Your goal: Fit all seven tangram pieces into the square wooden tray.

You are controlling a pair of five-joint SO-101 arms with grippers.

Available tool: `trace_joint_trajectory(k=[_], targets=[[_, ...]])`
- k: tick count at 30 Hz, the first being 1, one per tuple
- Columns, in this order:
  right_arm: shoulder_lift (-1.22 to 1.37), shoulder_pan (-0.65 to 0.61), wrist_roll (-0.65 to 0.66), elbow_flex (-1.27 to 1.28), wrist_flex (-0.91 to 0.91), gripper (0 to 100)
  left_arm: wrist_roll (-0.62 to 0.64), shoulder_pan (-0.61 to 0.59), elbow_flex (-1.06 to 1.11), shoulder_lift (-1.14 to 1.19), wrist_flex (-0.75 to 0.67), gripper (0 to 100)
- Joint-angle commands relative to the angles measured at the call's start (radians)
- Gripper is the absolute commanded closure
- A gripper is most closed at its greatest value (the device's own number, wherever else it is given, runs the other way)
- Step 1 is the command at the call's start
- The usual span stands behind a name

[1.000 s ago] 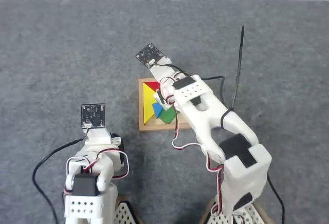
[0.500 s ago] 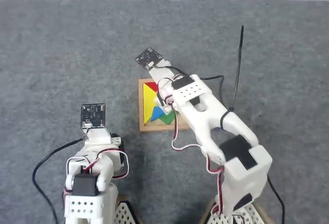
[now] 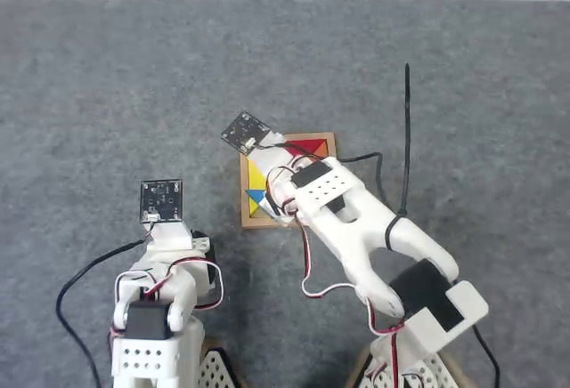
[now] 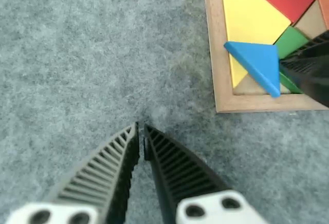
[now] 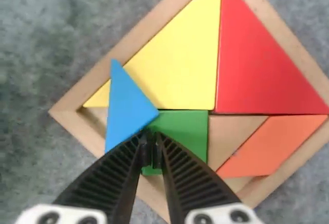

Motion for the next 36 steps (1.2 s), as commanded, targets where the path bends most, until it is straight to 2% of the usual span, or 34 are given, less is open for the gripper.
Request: trace_joint_trajectory(k=[1, 7, 12, 22, 36], targets=[[-0.065, 0.002, -0.031, -0.055, -0.022, 99.2, -0.011, -0.006, -0.013, -0.020, 0.002, 99], [-0.070, 0.015, -0.072, -0.107, -0.027, 99.2, -0.011, -0.006, -0.013, -0.020, 0.002, 99], [-0.070, -0.015, -0.152, -0.107, -0.130, 99.2, -0.011, -0.006, -0.013, -0.020, 0.002, 99], [0.021, -0.096, -0.153, -0.107, -0.219, 99.2, -0.011, -0.006, -0.013, -0.020, 0.002, 99], [0.070, -0.091, -0.106, -0.103, -0.119, 99.2, -0.011, -0.006, -0.013, -0.020, 0.002, 99]])
